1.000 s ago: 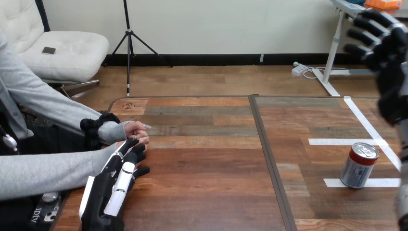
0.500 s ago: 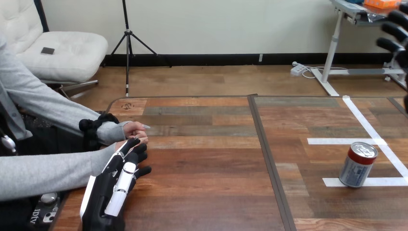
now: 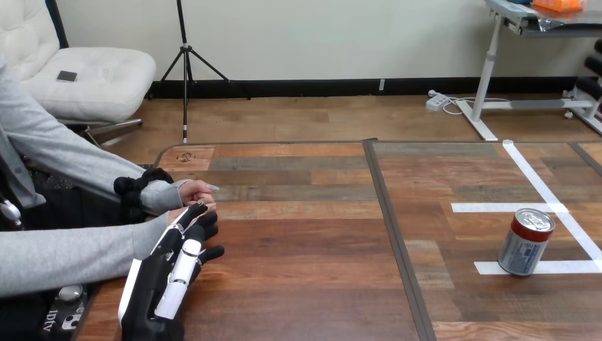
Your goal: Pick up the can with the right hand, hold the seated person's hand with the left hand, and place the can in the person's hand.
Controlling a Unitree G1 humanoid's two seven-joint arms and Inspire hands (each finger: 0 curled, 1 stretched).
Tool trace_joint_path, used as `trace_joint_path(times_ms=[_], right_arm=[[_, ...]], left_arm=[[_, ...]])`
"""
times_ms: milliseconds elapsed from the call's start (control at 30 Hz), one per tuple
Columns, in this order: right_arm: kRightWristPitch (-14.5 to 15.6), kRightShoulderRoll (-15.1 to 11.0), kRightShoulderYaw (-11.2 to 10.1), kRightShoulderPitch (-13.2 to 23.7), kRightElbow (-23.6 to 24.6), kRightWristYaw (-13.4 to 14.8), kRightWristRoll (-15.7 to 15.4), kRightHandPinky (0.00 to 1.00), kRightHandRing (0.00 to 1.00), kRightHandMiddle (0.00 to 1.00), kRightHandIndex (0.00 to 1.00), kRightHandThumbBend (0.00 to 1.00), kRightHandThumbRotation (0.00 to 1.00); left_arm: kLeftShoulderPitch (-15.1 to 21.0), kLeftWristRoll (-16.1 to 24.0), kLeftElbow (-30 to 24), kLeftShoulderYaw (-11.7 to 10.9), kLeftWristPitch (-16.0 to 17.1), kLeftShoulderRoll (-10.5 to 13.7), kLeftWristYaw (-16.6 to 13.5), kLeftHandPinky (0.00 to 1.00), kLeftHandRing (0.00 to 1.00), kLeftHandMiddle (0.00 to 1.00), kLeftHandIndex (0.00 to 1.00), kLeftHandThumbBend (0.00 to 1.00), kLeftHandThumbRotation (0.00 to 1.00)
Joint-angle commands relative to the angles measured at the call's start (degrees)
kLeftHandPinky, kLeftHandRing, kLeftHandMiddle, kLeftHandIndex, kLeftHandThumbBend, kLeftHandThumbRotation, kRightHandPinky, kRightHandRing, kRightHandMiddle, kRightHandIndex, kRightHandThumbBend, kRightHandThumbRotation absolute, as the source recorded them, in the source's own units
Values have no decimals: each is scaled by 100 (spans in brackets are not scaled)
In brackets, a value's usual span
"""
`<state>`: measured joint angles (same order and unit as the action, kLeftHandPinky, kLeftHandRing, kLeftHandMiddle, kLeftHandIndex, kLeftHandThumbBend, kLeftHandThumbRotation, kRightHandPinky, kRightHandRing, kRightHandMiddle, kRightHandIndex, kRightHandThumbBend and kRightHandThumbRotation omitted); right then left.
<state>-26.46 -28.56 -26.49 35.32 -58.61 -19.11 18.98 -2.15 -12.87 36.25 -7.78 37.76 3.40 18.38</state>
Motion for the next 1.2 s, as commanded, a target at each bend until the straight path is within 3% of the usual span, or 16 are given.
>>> trace_joint_path(times_ms=[0, 200, 400, 500, 900, 1167], right_arm=[[-100, -247, 61, 513, -293, 216, -186, 83, 86, 84, 84, 100, 100], [-119, -277, 68, 537, -482, 299, -270, 86, 89, 87, 86, 100, 98], [-63, -257, -16, 569, -632, 269, -162, 89, 90, 88, 88, 100, 85], [-51, -252, -20, 565, -700, 289, -155, 85, 89, 88, 88, 100, 75], [52, -191, 23, 478, -874, 431, -206, 81, 88, 87, 85, 79, 52], [125, -169, 44, 433, -994, 365, -226, 90, 92, 91, 89, 83, 39]], left_arm=[[338, -2, -190, -10, 124, 20, 53, 74, 84, 83, 84, 44, 69], [329, -11, -192, -19, 124, 5, 58, 74, 84, 83, 84, 43, 68], [315, -3, -212, -14, 96, 11, 55, 75, 84, 83, 85, 43, 67], [305, 7, -234, -10, 78, 12, 41, 75, 84, 83, 85, 42, 67], [291, 38, -274, 0, 57, 15, -3, 75, 83, 82, 84, 46, 66], [301, 41, -254, 2, 60, 26, 10, 75, 83, 82, 85, 45, 66]])
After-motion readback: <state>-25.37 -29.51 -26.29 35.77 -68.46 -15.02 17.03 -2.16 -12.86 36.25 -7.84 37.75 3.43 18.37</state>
